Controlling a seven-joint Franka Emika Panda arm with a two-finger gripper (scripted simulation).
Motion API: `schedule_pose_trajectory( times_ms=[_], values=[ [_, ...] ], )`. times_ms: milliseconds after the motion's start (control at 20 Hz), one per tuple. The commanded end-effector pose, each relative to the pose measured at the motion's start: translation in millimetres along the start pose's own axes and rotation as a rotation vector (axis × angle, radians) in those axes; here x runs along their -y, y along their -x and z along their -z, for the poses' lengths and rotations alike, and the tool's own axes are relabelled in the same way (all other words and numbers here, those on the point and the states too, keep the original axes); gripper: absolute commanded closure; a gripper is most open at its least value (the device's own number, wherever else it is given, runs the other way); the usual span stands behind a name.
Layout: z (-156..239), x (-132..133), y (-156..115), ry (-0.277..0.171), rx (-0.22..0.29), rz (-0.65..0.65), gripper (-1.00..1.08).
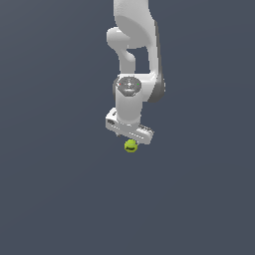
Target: Pick up the object and move it to a goal position.
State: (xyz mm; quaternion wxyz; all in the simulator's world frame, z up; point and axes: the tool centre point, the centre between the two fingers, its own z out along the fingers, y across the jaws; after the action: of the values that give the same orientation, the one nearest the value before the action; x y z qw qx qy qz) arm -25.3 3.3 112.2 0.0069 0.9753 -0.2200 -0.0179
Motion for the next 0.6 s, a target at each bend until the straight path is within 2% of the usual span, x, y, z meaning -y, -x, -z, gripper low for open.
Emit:
schedule_pose_trajectory(
  times_ms=[0,550],
  values=[
    [-4.7,2.6,2.5,-0.005,-0.006,-0.067,-0.92],
    [-18.3,9.3,10.1,-0.022,-0.025,-0.266,-0.92]
  ],
)
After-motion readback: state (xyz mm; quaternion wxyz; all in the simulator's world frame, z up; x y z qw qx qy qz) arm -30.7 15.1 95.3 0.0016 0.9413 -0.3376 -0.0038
